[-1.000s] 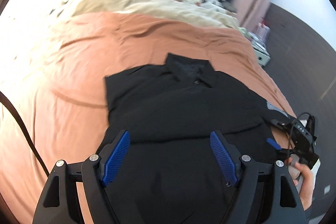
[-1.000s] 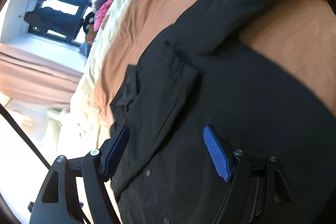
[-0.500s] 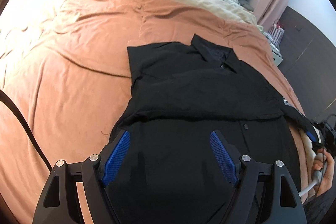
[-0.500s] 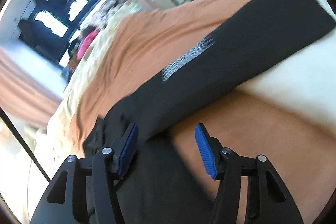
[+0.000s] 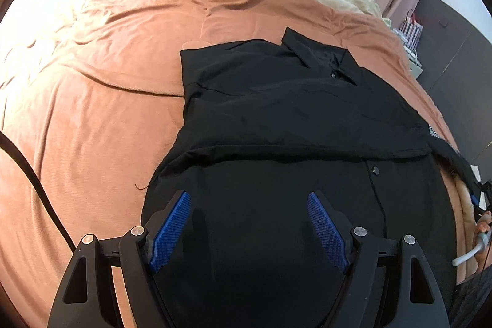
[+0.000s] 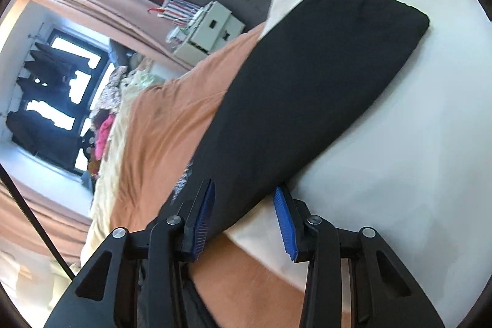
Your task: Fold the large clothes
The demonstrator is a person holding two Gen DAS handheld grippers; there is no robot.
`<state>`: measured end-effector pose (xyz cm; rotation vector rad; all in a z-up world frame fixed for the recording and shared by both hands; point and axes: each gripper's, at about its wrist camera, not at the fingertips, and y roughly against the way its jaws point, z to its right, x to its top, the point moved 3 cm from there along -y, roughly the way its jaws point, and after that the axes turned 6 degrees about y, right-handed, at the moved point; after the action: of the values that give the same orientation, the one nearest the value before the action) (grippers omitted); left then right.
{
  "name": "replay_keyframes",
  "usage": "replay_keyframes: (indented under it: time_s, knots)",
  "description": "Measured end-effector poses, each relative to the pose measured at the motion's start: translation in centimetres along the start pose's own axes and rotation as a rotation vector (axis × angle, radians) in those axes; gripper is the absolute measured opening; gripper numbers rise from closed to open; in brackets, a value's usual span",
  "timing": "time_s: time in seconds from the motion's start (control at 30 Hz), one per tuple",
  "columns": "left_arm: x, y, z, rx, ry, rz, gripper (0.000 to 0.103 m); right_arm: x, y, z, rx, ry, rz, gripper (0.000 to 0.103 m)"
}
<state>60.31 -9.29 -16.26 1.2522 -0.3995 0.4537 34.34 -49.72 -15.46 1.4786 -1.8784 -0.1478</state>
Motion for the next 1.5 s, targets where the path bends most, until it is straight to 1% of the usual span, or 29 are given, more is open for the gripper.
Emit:
replay_keyframes:
  time_s: [0.07,0.1,0.13,0.2,0.23,0.3,0.37,0.5,0.6,0.63,0.73,0.8,0.87,1.03,1.13,1.17,1.23,1.27,1.3,1.4,1.5]
  knots:
    - [0.0,-0.1,0.1,0.001,0.001,0.002,0.08,-0.8,0.0,0.3,-0.007,-0.025,0.008,0.032]
    - [0.1,-0.1,0.1,-0.002,0.008,0.003,0.08,-0.8,-0.2,0.5,0.0,-0.04,0.016,0.027]
    - [0.1,-0.1,0.1,-0.003,0.012,0.005,0.08,-0.9,-0.3,0.6,0.002,-0.048,0.025,0.017]
    - [0.1,0.0,0.1,-0.003,0.018,0.011,0.08,-0.9,0.4,1.1,0.005,-0.059,0.035,0.004]
    - [0.1,0.1,0.1,-0.003,0.02,0.013,0.08,-0.9,0.6,1.0,0.027,-0.073,0.044,0.001]
    - [0.2,0.3,0.0,-0.008,0.027,0.017,0.08,-0.9,1.4,-0.1,0.074,-0.065,0.071,0.0]
    - [0.3,0.6,-0.2,-0.015,0.038,0.024,0.08,-1.1,2.3,-2.0,0.094,-0.01,0.102,0.0]
    - [0.6,1.2,-0.2,-0.027,0.048,0.037,0.08,-2.4,5.1,-7.4,0.183,0.102,0.159,0.0]
    - [0.7,1.5,-0.4,-0.047,0.066,0.038,0.08,-4.1,6.5,-11.1,0.257,0.164,0.164,0.0]
    - [0.8,1.7,-0.5,-0.054,0.071,0.041,0.08,-5.0,7.0,-13.1,0.289,0.196,0.162,0.0]
    - [1.0,2.3,-0.7,-0.067,0.083,0.052,0.08,-7.2,8.0,-17.2,0.355,0.263,0.152,0.0]
    - [1.2,2.7,-0.9,-0.074,0.092,0.062,0.08,-9.3,8.4,-20.3,0.409,0.311,0.138,0.0]
    - [1.3,3.0,-1.2,-0.079,0.101,0.068,0.08,-11.2,8.6,-22.8,0.444,0.35,0.123,0.0]
    - [1.7,3.9,-2.1,-0.1,0.132,0.084,0.08,-16.3,8.6,-28.7,0.527,0.425,0.055,0.0]
    - [1.9,4.4,-2.6,-0.118,0.153,0.092,0.08,-17.8,8.3,-31.1,0.554,0.477,0.027,0.0]
    - [2.0,4.6,-2.7,-0.122,0.158,0.095,0.08,-18.5,8.5,-31.4,0.561,0.492,0.014,0.0]
    - [2.1,4.9,-3.1,-0.131,0.171,0.101,0.08,-20.4,7.6,-33.0,0.568,0.514,-0.03,0.0]
    - [2.2,5.0,-3.3,-0.134,0.177,0.105,0.08,-20.1,7.0,-33.0,0.568,0.517,-0.049,0.0]
    - [2.2,5.2,-3.6,-0.138,0.184,0.109,0.08,-21.1,6.2,-33.7,0.563,0.52,-0.077,0.0]
    - [2.3,5.6,-4.5,-0.149,0.209,0.116,0.08,-21.7,4.3,-33.7,0.542,0.533,-0.156,0.0]
    - [2.5,5.9,-5.5,-0.15,0.234,0.123,0.08,-24.3,2.0,-34.1,0.524,0.568,-0.237,0.0]
